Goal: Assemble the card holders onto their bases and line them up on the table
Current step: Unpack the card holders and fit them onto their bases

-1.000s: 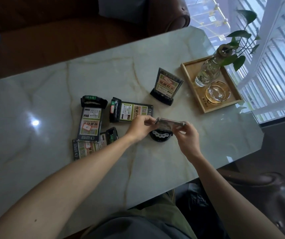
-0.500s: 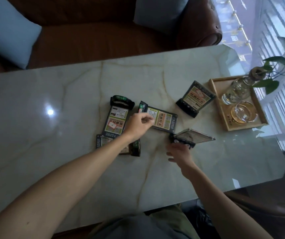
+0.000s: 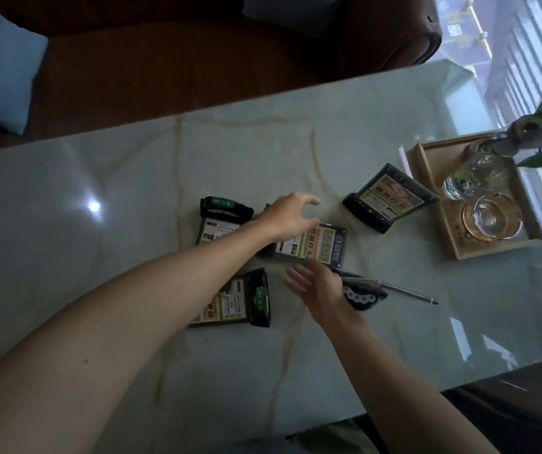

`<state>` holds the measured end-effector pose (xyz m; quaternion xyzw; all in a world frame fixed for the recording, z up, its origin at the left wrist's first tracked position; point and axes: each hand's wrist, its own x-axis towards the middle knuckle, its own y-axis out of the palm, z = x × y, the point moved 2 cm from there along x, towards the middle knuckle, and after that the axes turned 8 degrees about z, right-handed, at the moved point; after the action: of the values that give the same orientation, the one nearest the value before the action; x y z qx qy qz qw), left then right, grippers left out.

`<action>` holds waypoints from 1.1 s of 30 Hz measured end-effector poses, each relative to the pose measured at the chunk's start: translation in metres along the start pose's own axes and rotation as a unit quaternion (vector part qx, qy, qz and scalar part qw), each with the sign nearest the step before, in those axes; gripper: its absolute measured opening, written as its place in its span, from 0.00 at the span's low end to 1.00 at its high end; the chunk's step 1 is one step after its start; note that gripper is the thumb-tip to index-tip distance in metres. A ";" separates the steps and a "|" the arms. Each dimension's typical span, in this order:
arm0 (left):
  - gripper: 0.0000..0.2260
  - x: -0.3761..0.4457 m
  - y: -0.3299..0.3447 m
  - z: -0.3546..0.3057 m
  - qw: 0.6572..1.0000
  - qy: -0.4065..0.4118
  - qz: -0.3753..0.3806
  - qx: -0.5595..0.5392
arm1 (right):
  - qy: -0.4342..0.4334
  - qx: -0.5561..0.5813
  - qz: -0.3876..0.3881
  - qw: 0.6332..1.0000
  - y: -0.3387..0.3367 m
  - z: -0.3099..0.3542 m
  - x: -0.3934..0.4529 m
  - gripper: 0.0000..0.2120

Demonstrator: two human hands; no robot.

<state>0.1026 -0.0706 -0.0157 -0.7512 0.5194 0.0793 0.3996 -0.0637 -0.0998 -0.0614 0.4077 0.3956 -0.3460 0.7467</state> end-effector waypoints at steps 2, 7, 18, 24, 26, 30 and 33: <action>0.24 0.017 -0.002 0.003 1.000 -0.009 0.023 0.009 | 0.009 0.046 -0.002 0.999 0.003 0.002 0.007 0.23; 0.24 0.039 -0.002 0.018 0.992 -0.037 0.067 0.103 | 0.029 0.080 -0.019 0.996 0.011 0.007 0.020 0.24; 0.09 0.039 -0.035 0.032 0.999 -0.010 -0.007 -0.049 | -0.118 -0.098 -0.087 0.984 0.046 0.043 0.027 0.05; 0.06 0.018 -0.057 0.030 0.984 0.021 -0.081 -0.155 | -0.250 -0.243 -0.118 0.930 0.060 0.063 0.015 0.03; 0.06 0.009 -0.059 0.033 0.981 0.027 -0.092 -0.171 | -0.277 -0.282 -0.127 0.910 0.061 0.066 0.013 0.02; 0.05 -0.011 -0.054 0.042 0.975 0.025 -0.104 -0.193 | -0.305 -0.335 -0.131 0.882 0.059 0.068 0.008 0.04; 0.04 -0.023 -0.046 0.051 0.971 0.014 -0.129 -0.202 | -0.331 -0.370 -0.126 0.859 0.059 0.064 0.003 0.11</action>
<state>0.1458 -0.0126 -0.0139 -0.8780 0.3968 0.1198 0.2394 0.0065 -0.1316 -0.0216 -0.0906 0.2717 -0.3798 0.8796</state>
